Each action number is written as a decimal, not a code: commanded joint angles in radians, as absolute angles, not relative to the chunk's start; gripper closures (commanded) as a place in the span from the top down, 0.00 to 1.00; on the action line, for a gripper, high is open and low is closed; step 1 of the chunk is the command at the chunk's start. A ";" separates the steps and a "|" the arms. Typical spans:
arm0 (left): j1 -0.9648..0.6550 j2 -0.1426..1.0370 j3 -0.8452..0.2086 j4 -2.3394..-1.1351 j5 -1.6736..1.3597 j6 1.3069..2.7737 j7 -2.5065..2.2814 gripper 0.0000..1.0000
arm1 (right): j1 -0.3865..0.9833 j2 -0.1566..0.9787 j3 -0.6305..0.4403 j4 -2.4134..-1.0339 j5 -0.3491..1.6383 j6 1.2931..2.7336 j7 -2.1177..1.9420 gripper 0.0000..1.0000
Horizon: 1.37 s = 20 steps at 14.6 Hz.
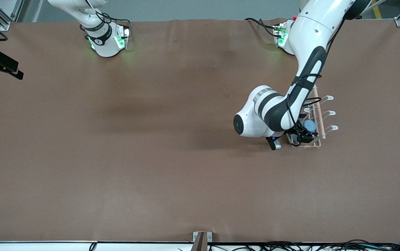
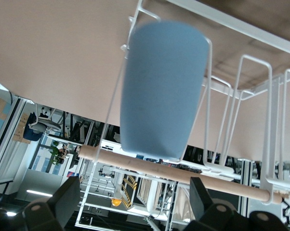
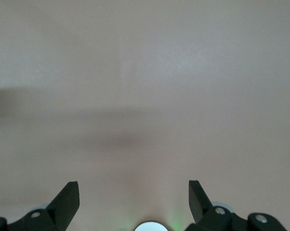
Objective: Hang cup on cup holder
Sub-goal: 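Move the cup with the left gripper onto a rack hook, then open the left gripper to release the cup on the hook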
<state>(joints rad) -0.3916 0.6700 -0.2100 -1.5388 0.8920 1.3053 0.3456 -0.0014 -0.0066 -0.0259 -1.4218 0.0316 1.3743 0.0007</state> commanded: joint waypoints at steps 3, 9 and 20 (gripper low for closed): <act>-0.388 0.582 -0.219 -1.441 0.676 1.307 0.027 1.00 | -0.020 -0.040 -0.020 -1.468 0.029 1.414 0.000 1.00; -0.370 0.555 -0.219 -1.250 0.543 1.331 -0.406 1.00 | -0.009 -0.044 -0.012 -1.483 0.009 1.422 0.034 1.00; -0.062 0.236 -0.221 -1.249 0.187 1.399 -0.384 1.00 | -0.017 -0.040 -0.014 -1.508 0.006 1.489 0.034 1.00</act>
